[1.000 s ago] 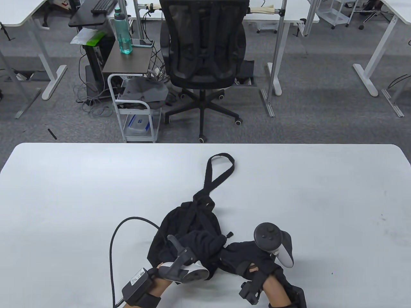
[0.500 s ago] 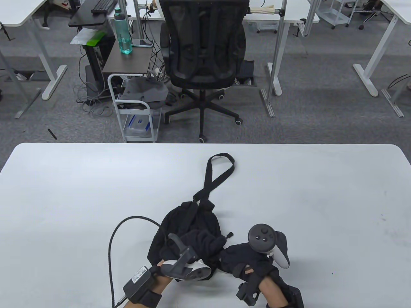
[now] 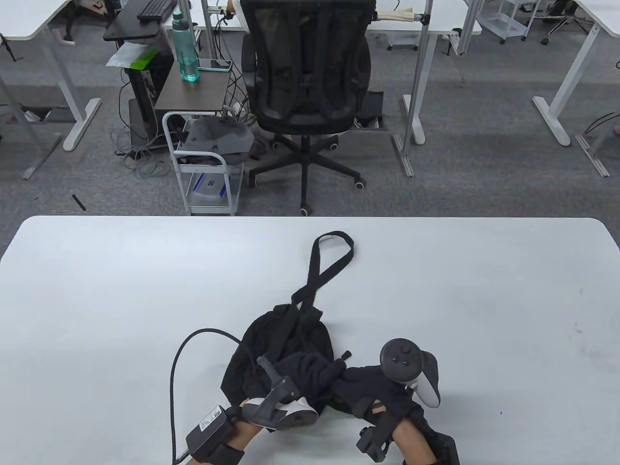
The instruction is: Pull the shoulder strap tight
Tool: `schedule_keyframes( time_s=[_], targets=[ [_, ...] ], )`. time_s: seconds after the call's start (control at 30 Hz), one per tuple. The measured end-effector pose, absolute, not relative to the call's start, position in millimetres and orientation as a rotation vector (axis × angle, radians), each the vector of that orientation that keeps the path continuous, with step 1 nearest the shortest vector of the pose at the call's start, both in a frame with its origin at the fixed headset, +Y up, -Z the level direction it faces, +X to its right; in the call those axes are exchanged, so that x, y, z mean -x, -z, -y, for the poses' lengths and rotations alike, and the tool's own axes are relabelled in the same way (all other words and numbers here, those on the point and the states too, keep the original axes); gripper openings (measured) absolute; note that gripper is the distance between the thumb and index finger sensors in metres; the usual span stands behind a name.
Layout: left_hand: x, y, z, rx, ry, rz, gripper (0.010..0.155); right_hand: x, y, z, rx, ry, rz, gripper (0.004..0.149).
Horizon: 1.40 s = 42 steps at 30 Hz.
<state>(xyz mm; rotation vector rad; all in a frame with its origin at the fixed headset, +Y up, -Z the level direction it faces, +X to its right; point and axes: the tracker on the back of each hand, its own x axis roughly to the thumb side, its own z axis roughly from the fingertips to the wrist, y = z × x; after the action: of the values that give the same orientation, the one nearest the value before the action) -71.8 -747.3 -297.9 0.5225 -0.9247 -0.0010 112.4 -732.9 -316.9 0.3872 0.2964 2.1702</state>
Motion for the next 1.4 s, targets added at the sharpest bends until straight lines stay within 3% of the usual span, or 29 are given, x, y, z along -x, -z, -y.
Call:
schedule_keyframes(
  time_s=[0.2,0.4,0.73,0.87,1.13,1.4],
  targets=[
    [73.0,303.8,755.3,-0.522,0.095,0.94,0.064,-108.2,318.0,736.4,-0.394,-2.212,-0.346,0.037],
    [90.5,321.5,758.2,-0.472,0.084,0.84,0.064,-112.7,319.4,735.3,-0.39,-2.189,-0.361,0.037],
    [81.5,304.0,742.1,-0.546,0.046,0.884,0.064,-120.4,323.0,739.3,-0.359,-2.109,-0.342,0.044],
    [72.5,294.9,740.5,-0.576,0.064,0.919,0.063,-116.7,320.5,737.7,-0.377,-2.067,-0.284,0.039],
    [75.6,300.5,747.7,-0.576,0.116,0.933,0.064,-111.7,318.2,733.5,-0.407,-2.134,-0.279,0.037],
    [95.6,316.3,747.7,-0.548,0.145,0.839,0.064,-116.4,319.1,731.1,-0.405,-2.125,-0.297,0.037]
  ],
)
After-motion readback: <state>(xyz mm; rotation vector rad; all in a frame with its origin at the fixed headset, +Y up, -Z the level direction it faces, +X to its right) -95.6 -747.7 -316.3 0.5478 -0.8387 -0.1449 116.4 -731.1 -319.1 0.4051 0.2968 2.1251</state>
